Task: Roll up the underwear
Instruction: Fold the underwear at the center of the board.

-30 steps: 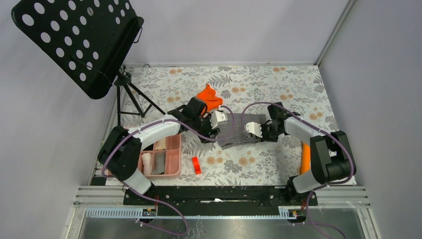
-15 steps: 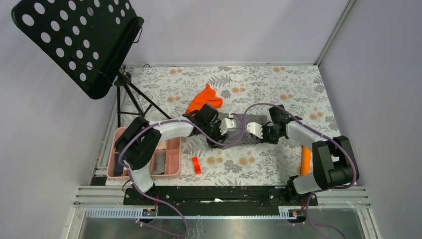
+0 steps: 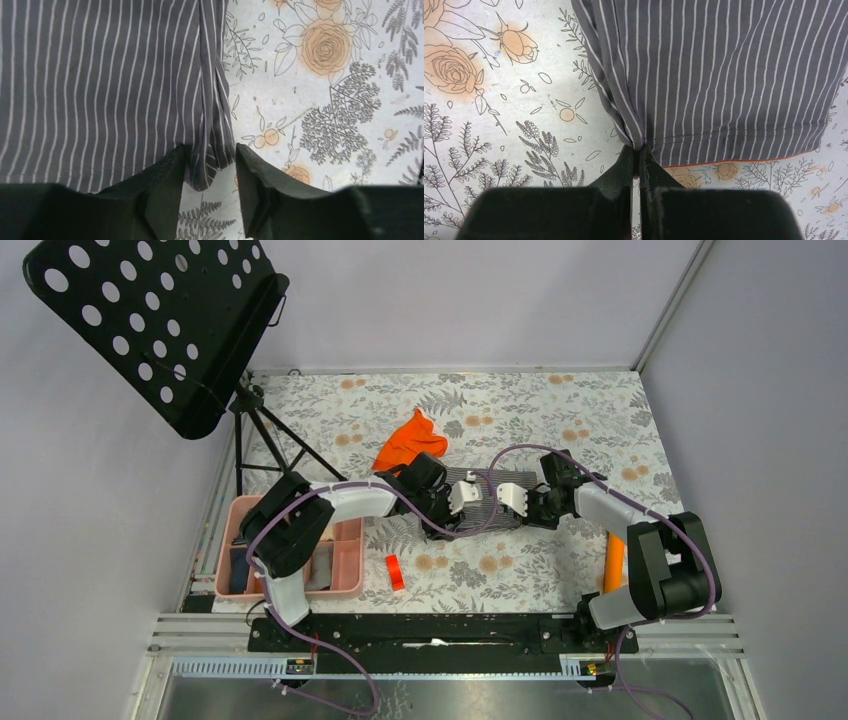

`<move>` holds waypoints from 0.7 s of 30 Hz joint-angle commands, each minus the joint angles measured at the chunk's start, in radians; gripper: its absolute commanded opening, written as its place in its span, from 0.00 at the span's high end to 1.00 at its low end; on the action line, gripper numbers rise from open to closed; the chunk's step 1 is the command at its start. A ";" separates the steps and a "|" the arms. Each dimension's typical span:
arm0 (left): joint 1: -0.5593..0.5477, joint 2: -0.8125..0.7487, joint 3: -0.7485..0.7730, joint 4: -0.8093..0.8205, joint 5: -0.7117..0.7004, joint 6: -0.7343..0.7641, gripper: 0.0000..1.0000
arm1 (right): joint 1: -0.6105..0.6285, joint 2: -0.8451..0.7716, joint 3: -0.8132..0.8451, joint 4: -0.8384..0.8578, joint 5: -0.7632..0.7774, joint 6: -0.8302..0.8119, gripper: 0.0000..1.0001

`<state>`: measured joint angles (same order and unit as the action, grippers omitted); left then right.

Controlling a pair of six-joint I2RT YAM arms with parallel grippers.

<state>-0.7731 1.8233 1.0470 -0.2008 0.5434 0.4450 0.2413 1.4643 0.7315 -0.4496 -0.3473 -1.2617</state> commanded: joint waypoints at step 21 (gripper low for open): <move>-0.007 0.016 -0.070 0.047 -0.035 0.095 0.97 | 0.000 0.069 0.005 -0.126 -0.007 0.076 1.00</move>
<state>-0.7822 1.8278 1.0016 -0.1005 0.5373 0.5163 0.2413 1.4845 0.7532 -0.4599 -0.3473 -1.2297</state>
